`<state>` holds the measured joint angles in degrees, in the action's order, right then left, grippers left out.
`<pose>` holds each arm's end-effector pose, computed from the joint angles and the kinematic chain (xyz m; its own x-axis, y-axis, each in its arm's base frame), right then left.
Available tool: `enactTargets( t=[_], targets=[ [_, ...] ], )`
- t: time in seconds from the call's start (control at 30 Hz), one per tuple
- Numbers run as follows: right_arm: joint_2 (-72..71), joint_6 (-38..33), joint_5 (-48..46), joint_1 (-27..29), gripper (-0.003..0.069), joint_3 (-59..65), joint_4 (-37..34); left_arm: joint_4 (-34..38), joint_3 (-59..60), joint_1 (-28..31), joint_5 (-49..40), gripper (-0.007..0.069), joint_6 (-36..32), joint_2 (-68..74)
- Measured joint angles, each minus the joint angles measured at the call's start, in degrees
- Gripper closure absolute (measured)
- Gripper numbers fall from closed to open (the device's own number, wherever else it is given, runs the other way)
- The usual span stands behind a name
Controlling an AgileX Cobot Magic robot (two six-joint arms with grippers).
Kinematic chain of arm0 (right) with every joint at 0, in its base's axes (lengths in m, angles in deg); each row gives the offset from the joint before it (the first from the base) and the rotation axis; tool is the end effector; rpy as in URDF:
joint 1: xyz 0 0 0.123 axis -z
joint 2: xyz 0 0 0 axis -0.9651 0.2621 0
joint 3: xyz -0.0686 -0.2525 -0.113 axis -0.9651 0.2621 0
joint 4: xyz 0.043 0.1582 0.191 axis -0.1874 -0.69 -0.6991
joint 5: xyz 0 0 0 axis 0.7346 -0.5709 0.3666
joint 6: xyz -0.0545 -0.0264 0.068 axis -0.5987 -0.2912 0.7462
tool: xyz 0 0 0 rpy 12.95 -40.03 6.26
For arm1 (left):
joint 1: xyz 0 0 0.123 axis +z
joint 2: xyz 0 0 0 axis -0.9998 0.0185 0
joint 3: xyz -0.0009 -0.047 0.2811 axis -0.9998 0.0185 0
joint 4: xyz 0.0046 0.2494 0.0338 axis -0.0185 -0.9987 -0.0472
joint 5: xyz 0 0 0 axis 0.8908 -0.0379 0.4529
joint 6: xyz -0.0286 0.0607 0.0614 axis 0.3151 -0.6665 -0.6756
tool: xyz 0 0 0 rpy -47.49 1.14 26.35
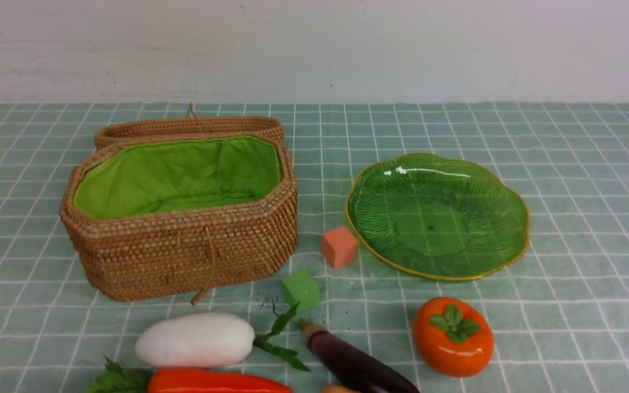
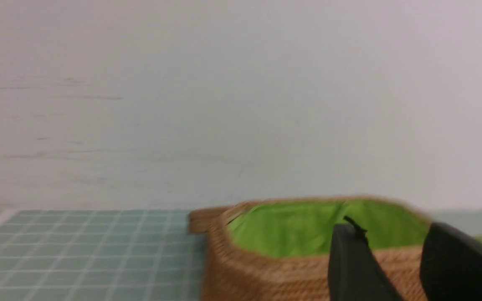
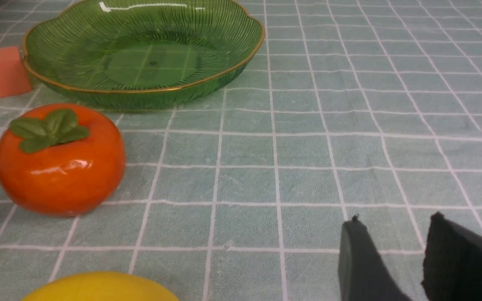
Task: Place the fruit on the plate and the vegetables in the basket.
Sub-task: Grab the mango with your left arm and place it on the right plate
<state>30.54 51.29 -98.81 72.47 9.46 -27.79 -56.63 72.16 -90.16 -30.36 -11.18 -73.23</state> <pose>0.0529 0.0005 0.1736 -0.2833 -0.0102 -0.9590 -0.0223 0.9997 -0.0040 0.0517 -0.0133 0.2248 0.2702 -0.1890 -0.9441 0.2035 0.9696 -0.1358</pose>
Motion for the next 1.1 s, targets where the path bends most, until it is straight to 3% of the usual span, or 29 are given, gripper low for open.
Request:
enactTargets(
  t=[0.1,0.23,0.37,0.43,0.47,0.5,0.57,0.63,0.73,0.87,0.93,0.97,1.0,1.1],
  targets=[
    [0.0,0.0,0.0,0.0,0.0417,0.0,0.0,0.32,-1.24,0.0,3.87,0.0386,3.71,0.0],
    [0.0,0.0,0.0,0.0,0.0417,0.0,0.0,0.51,-10.51,0.0,-0.3,0.0386,5.51,0.16],
    [0.0,0.0,0.0,0.0,0.0417,0.0,0.0,1.72,-24.61,0.0,-14.36,0.0386,12.69,5.33],
    [0.0,0.0,0.0,0.0,0.0417,0.0,0.0,3.02,-31.54,0.0,-30.96,0.0386,17.94,10.63],
    [0.0,0.0,0.0,0.0,0.0417,0.0,0.0,3.46,-33.0,0.0,-37.97,0.0386,18.98,12.99],
    [0.0,0.0,0.0,0.0,0.0417,0.0,0.0,3.56,-33.23,0.0,-39.33,0.0386,19.09,13.94],
    [0.0,0.0,0.0,0.0,0.0417,0.0,0.0,3.59,-34.3,0.0,-54.75,0.0386,19.23,19.47],
    [0.0,0.0,0.0,0.0,0.0417,0.0,0.0,2.66,-34.3,0.0,-62.24,0.0386,18.16,23.32],
    [0.0,0.0,0.0,0.0,0.0417,0.0,0.0,1.93,-34.3,0.0,-66.83,0.0386,17.78,26.59],
    [0.0,0.0,0.0,0.0,0.0417,0.0,0.0,6.73,-34.3,0.0,-70.04,0.0386,15.76,32.69],
    [0.0,0.0,0.0,0.0,0.0417,0.0,0.0,14.68,-34.37,0.0,-69.96,0.0386,7.2,37.44],
    [0.0,0.0,0.0,0.0,0.0417,0.0,0.0,15.39,-34.42,0.0,-69.79,0.0386,6.23,37.8],
    [0.0,0.0,0.0,0.0,0.0417,0.0,0.0,22.38,-34.8,0.0,-69.31,0.0386,-3.76,41.12],
    [0.0,0.0,0.0,0.0,0.0417,0.0,0.0,34.62,-36.62,0.0,-69.08,0.0386,-20.41,45.96]
  ],
)
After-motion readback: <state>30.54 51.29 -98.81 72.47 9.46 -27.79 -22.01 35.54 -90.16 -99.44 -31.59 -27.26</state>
